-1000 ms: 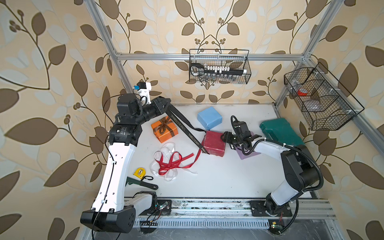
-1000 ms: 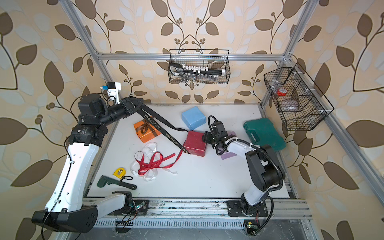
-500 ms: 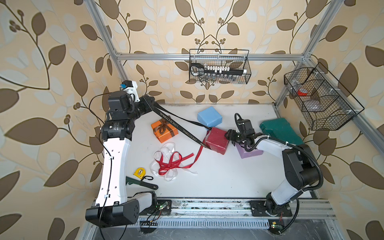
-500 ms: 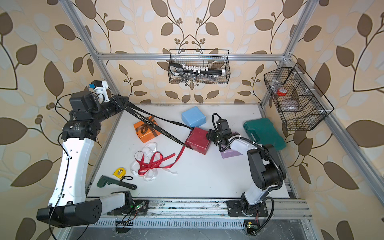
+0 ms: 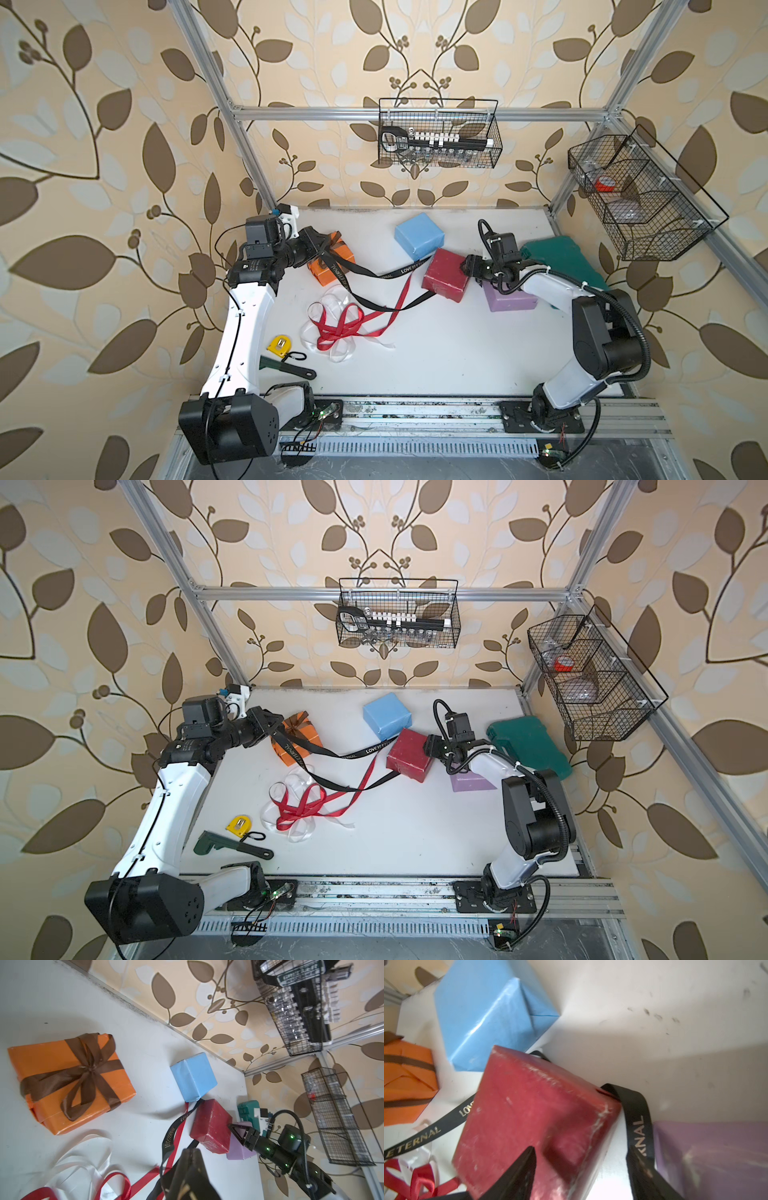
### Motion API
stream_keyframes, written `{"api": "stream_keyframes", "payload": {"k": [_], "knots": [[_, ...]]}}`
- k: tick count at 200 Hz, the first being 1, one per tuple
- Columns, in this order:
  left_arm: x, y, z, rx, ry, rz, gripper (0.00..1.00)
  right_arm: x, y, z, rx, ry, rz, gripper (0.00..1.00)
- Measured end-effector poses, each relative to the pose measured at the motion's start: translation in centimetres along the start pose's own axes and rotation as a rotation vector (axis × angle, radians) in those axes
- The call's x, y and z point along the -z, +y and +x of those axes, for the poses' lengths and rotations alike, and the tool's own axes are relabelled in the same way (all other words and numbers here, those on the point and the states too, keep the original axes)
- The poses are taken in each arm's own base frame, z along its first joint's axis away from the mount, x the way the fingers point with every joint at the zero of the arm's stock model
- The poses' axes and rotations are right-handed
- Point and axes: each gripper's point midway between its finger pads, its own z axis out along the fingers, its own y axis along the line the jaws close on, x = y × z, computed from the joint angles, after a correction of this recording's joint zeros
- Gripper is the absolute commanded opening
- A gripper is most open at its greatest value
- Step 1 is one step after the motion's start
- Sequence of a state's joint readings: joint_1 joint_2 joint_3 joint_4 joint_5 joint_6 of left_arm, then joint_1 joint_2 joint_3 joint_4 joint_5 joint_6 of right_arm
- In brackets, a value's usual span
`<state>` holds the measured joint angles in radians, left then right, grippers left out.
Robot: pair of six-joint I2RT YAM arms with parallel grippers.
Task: Untie the ribbon bows on the gift boxes
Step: Pull the ribbon from the gift box, then place the ribbon at the center of the board.
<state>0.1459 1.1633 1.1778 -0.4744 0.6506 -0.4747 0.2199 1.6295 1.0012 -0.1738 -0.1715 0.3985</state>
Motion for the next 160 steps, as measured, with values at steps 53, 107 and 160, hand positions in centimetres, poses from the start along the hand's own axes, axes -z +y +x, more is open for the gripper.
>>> {"api": "stream_keyframes", "payload": {"k": [53, 107, 160], "knots": [[-0.7, -1.5, 1.7, 0.017, 0.070, 0.103, 0.00, 4.9, 14.4, 2.4, 0.422, -0.067, -0.337, 0.95], [-5.0, 0.8, 8.6, 0.012, 0.292, 0.012, 0.00, 5.6, 19.8, 2.7, 0.510, -0.070, -0.437, 0.94], [-8.3, 9.1, 15.5, 0.046, 0.536, -0.267, 0.00, 5.7, 18.2, 2.4, 0.426, -0.077, -0.353, 0.99]]}}
